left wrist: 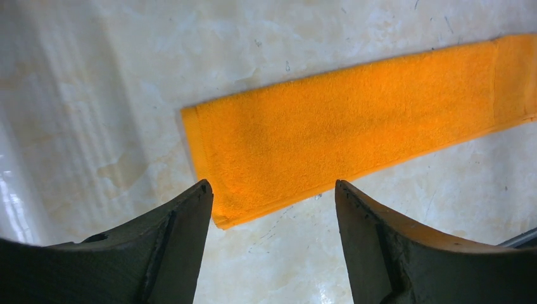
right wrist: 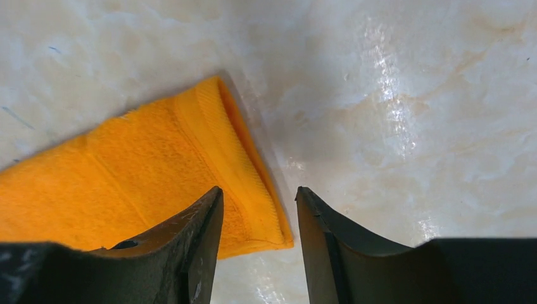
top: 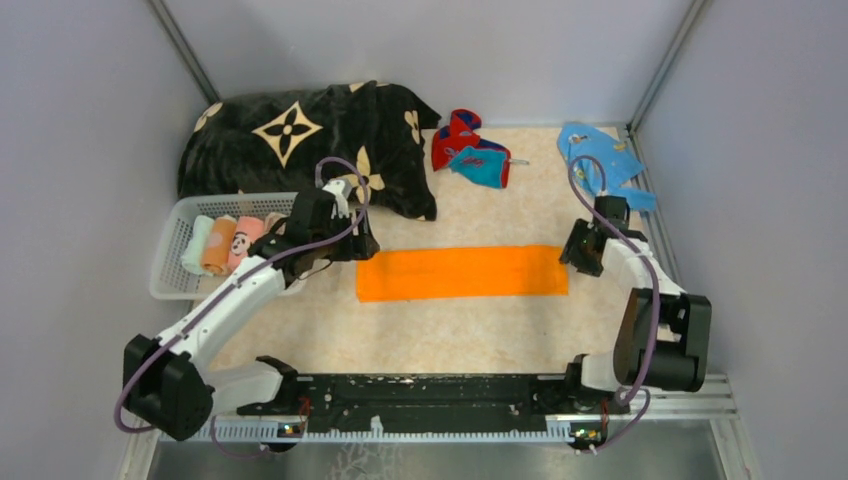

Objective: Roll the towels
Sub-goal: Fold the towel at the center of the board.

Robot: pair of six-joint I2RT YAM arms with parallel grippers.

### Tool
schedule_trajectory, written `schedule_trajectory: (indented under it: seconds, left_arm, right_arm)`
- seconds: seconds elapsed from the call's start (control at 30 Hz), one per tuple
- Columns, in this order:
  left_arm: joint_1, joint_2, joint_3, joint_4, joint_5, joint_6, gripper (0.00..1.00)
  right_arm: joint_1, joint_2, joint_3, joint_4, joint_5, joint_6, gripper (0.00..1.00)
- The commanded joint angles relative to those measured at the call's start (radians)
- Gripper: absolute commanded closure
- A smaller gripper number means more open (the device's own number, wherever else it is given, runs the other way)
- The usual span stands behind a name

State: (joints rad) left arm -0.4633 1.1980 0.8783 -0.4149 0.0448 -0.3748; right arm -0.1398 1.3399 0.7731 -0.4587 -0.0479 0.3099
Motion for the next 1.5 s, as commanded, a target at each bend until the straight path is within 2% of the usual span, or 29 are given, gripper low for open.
schedule_trajectory:
  seconds: [0.0, 0.23, 0.37, 0.53, 0.63, 0.8, 0.9, 1.07, 1.2, 1.3, 1.47]
  left_arm:
    - [0.015, -0.086, 0.063, -0.1, -0.08, 0.1, 0.23]
    - [0.029, -0.163, 0.028, -0.044, -0.124, 0.175, 0.2]
    - [0.038, -0.156, -0.002, -0.026, -0.104, 0.174, 0.2]
    - [0.064, -0.153, -0.008, -0.029, -0.085, 0.178, 0.2]
    - [0.074, -0.167, -0.01, -0.029, -0.089, 0.18, 0.2]
    - [0.089, -0.182, -0.026, -0.018, -0.074, 0.175, 0.2]
    - [0.093, -0.18, -0.029, -0.015, -0.062, 0.171, 0.21]
    - [0.098, -0.174, -0.031, 0.001, -0.021, 0.164, 0.21]
    - [0.099, -0.157, -0.033, 0.011, 0.028, 0.157, 0.21]
    - [0.099, -0.136, -0.031, 0.013, 0.061, 0.155, 0.2]
    - [0.099, -0.09, -0.034, 0.03, 0.146, 0.117, 0.21]
  right_arm:
    - [0.043, 0.072, 0.056, -0.028, 0.071, -0.04, 0.53]
    - [0.104, 0.175, 0.099, -0.077, 0.113, -0.045, 0.54]
    - [0.113, 0.243, 0.083, -0.128, 0.132, -0.033, 0.58]
    - [0.118, 0.365, 0.094, -0.158, 0.081, -0.022, 0.64]
    - [0.123, 0.411, 0.095, -0.156, 0.061, -0.02, 0.69]
    - [0.124, 0.448, 0.092, -0.141, 0.038, -0.019, 0.88]
    - [0.124, 0.417, 0.119, -0.163, 0.101, -0.029, 1.0]
    - [0.116, 0.326, 0.213, -0.233, 0.328, -0.017, 1.0]
    - [0.08, 0.242, 0.281, -0.239, 0.444, 0.013, 1.0]
    - [0.075, 0.218, 0.309, -0.238, 0.473, 0.01, 1.0]
    - [0.157, 0.148, 0.301, -0.229, 0.374, -0.013, 1.0]
